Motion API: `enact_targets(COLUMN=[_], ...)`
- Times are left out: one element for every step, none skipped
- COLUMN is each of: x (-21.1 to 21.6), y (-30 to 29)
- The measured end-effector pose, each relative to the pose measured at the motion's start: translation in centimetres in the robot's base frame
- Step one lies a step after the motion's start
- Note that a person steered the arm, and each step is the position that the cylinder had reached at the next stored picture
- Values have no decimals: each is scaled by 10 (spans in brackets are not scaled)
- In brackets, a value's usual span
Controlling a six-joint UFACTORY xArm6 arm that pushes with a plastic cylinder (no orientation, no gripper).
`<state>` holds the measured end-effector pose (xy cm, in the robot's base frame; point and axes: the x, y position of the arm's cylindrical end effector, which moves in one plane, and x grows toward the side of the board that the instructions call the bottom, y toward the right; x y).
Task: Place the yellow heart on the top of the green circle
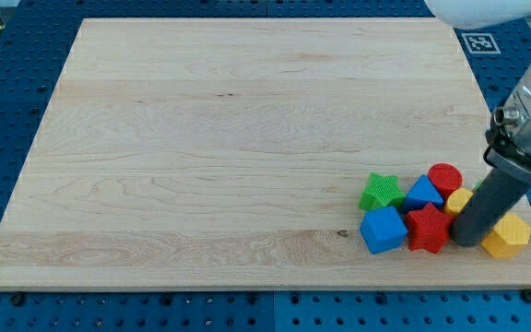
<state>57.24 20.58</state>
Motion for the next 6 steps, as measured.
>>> enact_targets(x=[-10,-14,-31,-35,-35,-38], y=[-8,-16,-16,-16,-16,-16])
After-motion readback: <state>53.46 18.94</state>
